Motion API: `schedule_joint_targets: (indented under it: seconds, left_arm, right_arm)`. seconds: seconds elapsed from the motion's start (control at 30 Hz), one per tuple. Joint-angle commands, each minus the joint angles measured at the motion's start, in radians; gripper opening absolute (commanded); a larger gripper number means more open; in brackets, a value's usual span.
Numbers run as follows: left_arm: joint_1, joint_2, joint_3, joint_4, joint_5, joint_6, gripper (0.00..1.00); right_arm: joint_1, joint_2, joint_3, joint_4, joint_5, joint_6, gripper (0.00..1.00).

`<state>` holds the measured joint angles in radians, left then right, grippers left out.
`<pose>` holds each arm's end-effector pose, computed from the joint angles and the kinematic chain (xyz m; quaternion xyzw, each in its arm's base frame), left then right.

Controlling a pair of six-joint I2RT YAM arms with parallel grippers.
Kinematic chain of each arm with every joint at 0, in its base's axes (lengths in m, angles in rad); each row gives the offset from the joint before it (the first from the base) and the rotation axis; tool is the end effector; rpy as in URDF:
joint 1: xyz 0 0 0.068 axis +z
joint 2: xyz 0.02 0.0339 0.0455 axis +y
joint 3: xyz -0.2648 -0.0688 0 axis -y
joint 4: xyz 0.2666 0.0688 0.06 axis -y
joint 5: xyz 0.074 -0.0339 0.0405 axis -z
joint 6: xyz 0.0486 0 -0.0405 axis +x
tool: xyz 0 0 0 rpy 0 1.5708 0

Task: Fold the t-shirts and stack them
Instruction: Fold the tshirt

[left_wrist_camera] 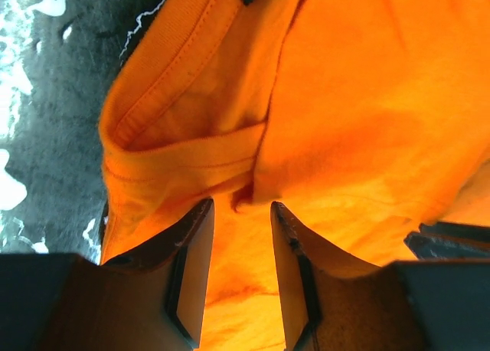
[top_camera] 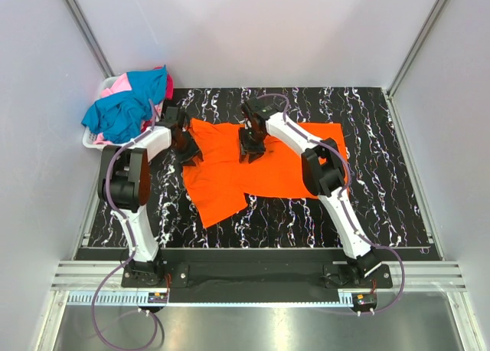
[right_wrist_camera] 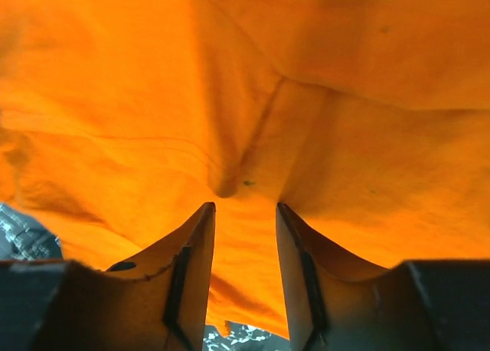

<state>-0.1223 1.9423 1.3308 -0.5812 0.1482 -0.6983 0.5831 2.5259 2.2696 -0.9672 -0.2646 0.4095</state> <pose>0.4100 -0.0576 0.1429 -0.2649 0.9431 -0.1414 0.1428 0.4525 0.3137 0.1432 -0.1073 0.9707 0.1958 0.0887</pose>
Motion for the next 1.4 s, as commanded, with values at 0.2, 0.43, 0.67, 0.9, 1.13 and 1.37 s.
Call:
schedule_joint_targets:
  seconds: [0.2, 0.43, 0.67, 0.9, 1.13, 1.37]
  left_arm:
    - [-0.004, -0.241, -0.102, 0.018, -0.038, -0.004, 0.40]
    - [-0.019, -0.511, -0.390, 0.014, -0.061, -0.075, 0.43]
    - [-0.153, -0.749, -0.584, -0.005, -0.090, -0.179, 0.47]
    - [-0.278, -0.899, -0.735, -0.028, -0.145, -0.312, 0.50]
    - [-0.379, -0.990, -0.820, -0.063, -0.231, -0.432, 0.55]
    - [-0.506, -0.927, -0.820, -0.051, -0.292, -0.535, 0.56]
  right_arm:
    - [-0.006, -0.203, -0.045, -0.060, 0.292, 0.026, 0.50]
    - [-0.167, -0.485, -0.520, 0.070, 0.360, 0.141, 0.50]
    - [-0.210, -0.697, -0.859, 0.153, 0.381, 0.186, 0.50]
    - [-0.213, -0.844, -1.032, 0.237, 0.332, 0.219, 0.55]
    - [-0.216, -0.935, -1.124, 0.254, 0.321, 0.244, 0.58]
    - [-0.218, -0.966, -1.160, 0.263, 0.320, 0.241, 0.58]
